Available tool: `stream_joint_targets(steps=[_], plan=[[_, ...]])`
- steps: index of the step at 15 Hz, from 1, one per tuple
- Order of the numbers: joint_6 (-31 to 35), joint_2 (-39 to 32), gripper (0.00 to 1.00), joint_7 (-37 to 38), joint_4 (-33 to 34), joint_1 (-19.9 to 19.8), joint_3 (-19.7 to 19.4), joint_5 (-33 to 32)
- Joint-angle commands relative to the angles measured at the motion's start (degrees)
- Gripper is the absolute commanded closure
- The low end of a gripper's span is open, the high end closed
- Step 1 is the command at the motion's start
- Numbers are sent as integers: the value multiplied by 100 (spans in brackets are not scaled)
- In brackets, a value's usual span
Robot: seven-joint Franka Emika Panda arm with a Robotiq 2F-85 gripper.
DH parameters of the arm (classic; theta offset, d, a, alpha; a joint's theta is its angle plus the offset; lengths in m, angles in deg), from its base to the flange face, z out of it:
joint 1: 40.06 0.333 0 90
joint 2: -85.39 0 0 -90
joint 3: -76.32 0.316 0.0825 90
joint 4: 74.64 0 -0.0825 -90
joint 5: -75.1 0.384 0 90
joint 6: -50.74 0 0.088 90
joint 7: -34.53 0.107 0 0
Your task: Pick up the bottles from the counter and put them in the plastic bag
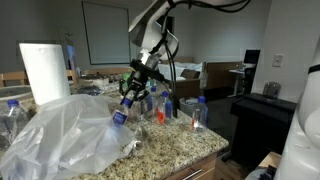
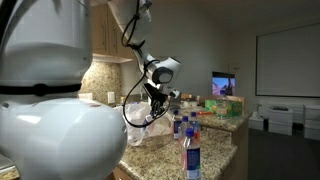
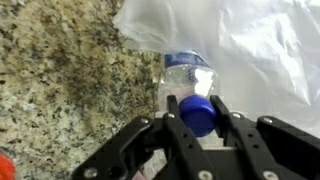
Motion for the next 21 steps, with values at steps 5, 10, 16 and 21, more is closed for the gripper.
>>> stream_joint_targets(steps=[5, 10, 16, 21], plan=[[249, -89, 90, -462, 413, 0, 88, 1389], [46, -525, 90, -881, 499, 135, 316, 2729], [-51, -1320, 90, -1309, 672, 391, 579, 3756], [-78, -1564, 40, -1385, 792, 459, 564, 3856]])
